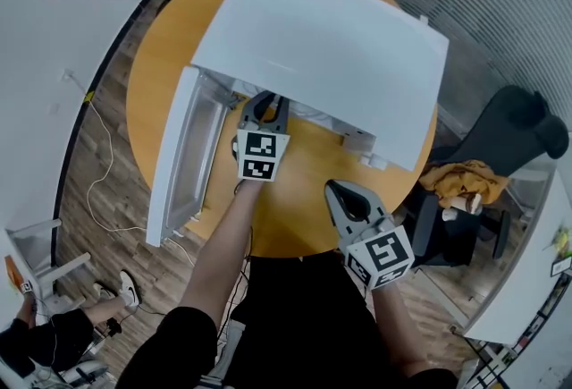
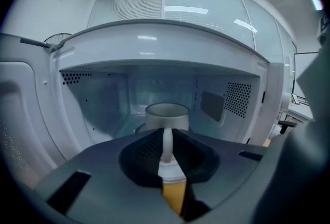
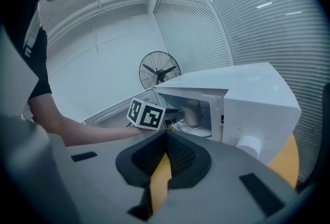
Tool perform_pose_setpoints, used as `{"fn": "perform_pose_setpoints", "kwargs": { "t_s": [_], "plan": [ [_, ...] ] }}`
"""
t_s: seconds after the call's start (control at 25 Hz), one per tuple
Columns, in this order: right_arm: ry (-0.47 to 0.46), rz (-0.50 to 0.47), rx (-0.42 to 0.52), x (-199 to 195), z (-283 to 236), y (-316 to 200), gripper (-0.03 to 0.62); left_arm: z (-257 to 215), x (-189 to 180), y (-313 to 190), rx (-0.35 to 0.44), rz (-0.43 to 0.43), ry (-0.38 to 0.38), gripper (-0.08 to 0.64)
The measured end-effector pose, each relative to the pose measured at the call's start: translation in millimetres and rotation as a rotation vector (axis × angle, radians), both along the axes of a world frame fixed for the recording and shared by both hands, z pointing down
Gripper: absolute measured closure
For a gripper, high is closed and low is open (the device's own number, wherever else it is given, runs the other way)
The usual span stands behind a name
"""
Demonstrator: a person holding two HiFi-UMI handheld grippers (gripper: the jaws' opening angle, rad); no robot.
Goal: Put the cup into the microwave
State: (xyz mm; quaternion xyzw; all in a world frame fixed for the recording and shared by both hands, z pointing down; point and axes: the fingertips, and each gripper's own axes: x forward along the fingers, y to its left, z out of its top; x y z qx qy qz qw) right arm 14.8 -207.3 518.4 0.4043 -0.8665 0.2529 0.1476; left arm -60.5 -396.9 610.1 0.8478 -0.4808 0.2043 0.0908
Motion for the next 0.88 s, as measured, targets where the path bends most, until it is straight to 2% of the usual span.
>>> {"fn": "perform_pose_setpoints", "kwargs": {
  "t_s": [0.72, 0.88],
  "plan": [
    [0.009, 0.015, -0.011, 10.9, 2.2, 2.6, 0.582, 8.6, 20.2, -25.3, 0.063, 0.033, 0.018, 0.515],
    [0.006, 0.010, -0.004, 10.7, -0.2, 3.6, 0.581, 10.0, 20.4, -25.4, 0.046, 0.040, 0.022, 0.514]
  ]
}}
